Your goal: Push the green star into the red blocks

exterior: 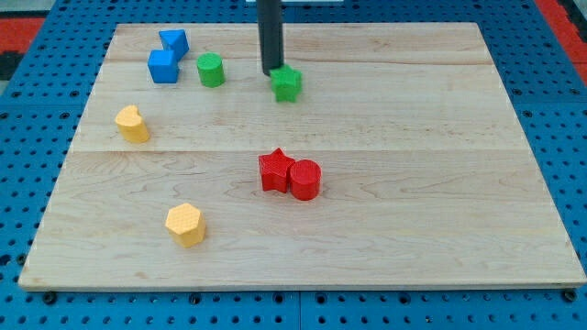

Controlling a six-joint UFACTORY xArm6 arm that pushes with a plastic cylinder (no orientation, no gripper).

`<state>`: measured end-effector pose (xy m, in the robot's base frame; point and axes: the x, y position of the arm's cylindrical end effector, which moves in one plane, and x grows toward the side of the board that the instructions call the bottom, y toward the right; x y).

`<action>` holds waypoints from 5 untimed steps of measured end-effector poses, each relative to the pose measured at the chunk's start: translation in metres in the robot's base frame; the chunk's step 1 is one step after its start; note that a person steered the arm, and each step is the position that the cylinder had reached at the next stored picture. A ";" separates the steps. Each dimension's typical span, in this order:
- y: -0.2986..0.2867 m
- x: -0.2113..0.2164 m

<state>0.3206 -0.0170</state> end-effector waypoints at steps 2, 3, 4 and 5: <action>0.002 -0.053; 0.024 0.018; 0.027 0.071; 0.033 0.134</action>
<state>0.4546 0.0161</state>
